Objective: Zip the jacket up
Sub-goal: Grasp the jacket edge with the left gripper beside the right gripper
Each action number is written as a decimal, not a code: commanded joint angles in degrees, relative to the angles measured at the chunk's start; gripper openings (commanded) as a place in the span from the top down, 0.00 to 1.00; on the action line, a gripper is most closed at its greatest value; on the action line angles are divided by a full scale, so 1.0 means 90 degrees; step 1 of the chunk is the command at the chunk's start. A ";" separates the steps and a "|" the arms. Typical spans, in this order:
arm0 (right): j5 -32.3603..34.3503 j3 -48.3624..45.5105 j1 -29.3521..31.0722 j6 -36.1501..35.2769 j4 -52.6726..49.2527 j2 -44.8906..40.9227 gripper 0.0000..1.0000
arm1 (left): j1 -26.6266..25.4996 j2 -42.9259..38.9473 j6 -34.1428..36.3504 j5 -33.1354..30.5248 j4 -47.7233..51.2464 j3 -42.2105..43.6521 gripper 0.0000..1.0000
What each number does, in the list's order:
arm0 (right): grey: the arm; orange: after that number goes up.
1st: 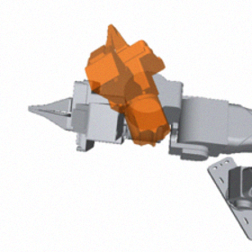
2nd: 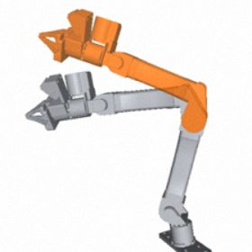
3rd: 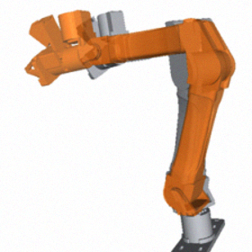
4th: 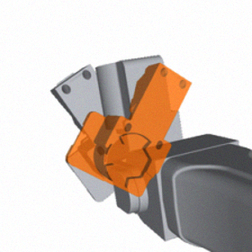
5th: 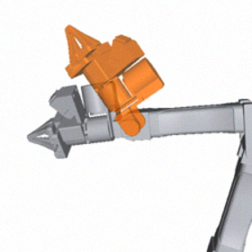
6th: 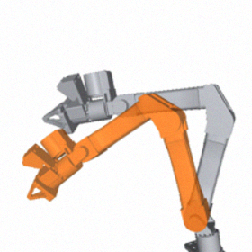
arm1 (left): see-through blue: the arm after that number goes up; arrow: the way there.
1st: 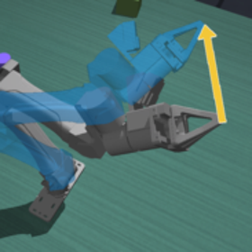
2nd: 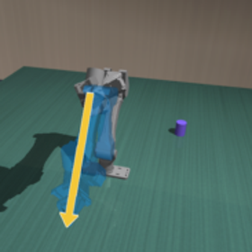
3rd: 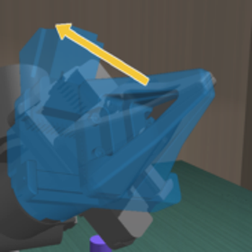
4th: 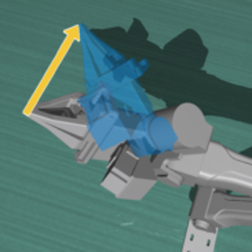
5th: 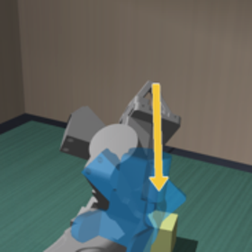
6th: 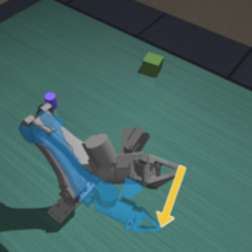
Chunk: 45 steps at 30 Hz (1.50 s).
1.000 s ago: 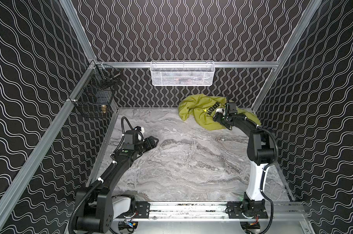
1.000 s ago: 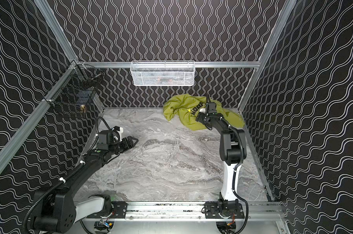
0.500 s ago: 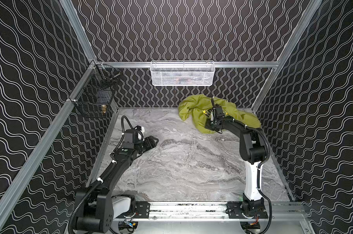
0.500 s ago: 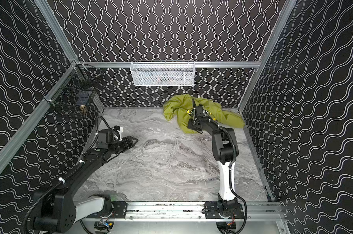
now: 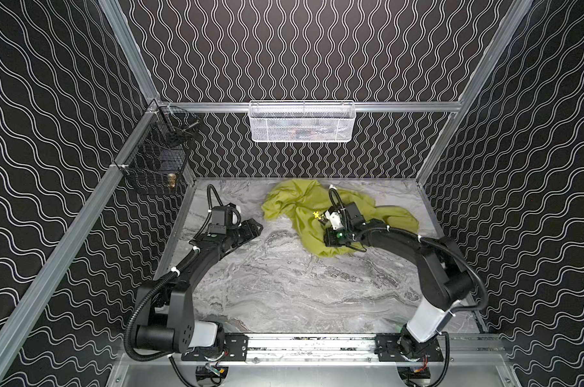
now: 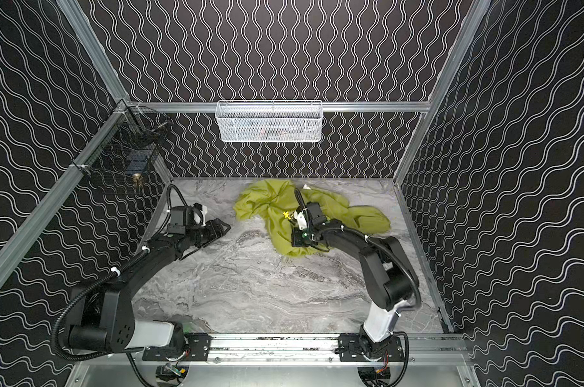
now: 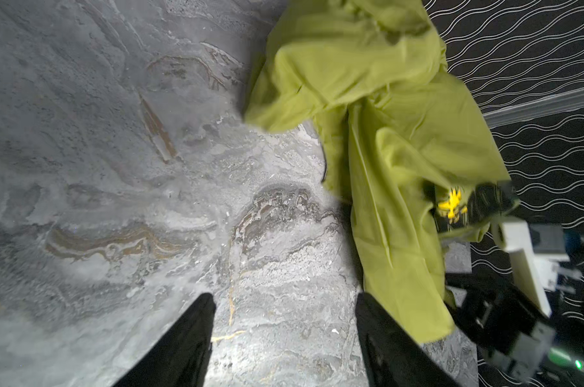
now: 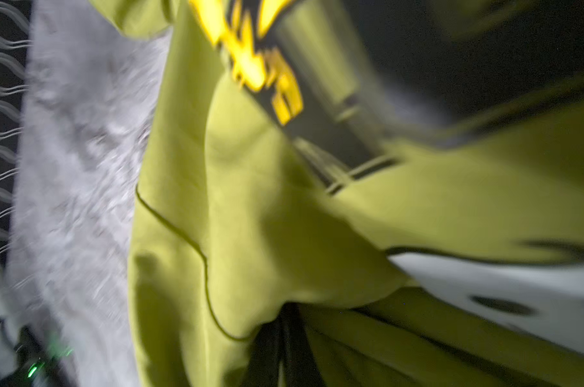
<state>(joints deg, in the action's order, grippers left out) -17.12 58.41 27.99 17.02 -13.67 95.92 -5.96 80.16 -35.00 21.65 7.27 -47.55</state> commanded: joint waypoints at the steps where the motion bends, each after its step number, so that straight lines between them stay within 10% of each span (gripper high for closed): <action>1: 0.0255 -0.0748 -0.0074 0.0224 0.0242 -0.0813 1.00 | 0.0010 0.0152 -0.0118 0.0054 -0.0227 -0.0095 0.27; 10: 0.1109 -0.0964 -0.1710 0.0835 -0.0746 -0.1301 1.00 | -0.0272 0.0240 -0.0087 0.0219 -0.0527 -0.0036 0.25; 16: 0.1168 -0.0433 -0.1704 0.0890 -0.0939 -0.1088 0.44 | -0.0855 -0.0254 0.0392 -0.0022 -0.0103 0.0010 0.21; 19: 0.1207 -0.0334 -0.1695 0.0857 -0.0994 -0.1248 0.36 | -0.1246 -0.0533 0.0627 -0.0365 0.0393 -0.0005 0.21; 34: 0.1406 -0.0639 -0.1255 0.0867 -0.1567 -0.2171 0.15 | -0.5124 -0.0370 0.1146 -0.5028 0.2515 -0.0682 0.21; 45: 0.1339 -0.1223 -0.1090 0.1180 -0.1702 -0.2484 0.15 | -0.5526 0.1415 0.1070 -0.6269 0.2942 -0.1685 0.17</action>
<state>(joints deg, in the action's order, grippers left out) -5.13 48.12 17.67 26.09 -27.90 73.82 -55.88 90.67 -25.34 -30.02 32.21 -61.08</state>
